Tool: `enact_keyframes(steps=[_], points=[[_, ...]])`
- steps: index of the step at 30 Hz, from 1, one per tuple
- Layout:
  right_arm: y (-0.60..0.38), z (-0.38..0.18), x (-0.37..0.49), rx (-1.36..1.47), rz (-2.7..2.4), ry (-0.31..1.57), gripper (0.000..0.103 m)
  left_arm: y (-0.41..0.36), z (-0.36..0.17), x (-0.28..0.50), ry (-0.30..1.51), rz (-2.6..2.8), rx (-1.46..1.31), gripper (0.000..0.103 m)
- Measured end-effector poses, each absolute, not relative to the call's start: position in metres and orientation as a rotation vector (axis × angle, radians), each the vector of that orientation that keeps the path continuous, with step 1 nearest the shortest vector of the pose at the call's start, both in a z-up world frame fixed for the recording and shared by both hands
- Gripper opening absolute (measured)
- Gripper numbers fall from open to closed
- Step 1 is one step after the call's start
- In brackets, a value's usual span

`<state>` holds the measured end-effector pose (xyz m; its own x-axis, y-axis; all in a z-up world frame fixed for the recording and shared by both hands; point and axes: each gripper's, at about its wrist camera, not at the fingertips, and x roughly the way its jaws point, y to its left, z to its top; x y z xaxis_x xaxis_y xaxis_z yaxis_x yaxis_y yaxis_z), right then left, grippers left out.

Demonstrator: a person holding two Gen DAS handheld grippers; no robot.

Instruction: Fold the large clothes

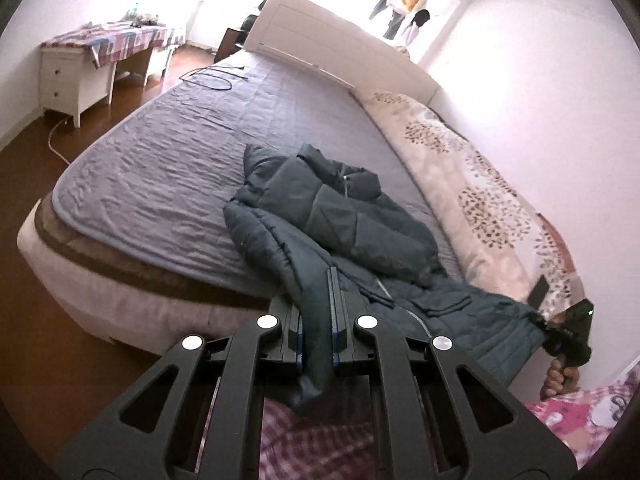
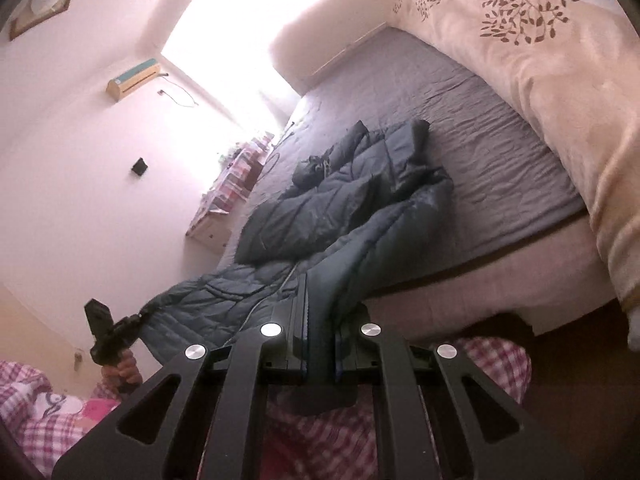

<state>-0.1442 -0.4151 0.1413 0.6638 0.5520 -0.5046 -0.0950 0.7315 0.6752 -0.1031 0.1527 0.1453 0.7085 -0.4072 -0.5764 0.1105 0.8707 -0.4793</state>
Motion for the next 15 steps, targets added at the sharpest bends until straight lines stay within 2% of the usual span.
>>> enact_keyframes(steps=[7,15], points=[[-0.418,0.154,-0.15,0.682,0.417,0.742,0.01,0.158,0.152,-0.105,0.713,-0.3,-0.475,0.009],[-0.431,0.185,-0.061,0.715,0.405,0.714,0.01,0.157,0.182,-0.025,0.656,-0.311,-0.553,0.01]])
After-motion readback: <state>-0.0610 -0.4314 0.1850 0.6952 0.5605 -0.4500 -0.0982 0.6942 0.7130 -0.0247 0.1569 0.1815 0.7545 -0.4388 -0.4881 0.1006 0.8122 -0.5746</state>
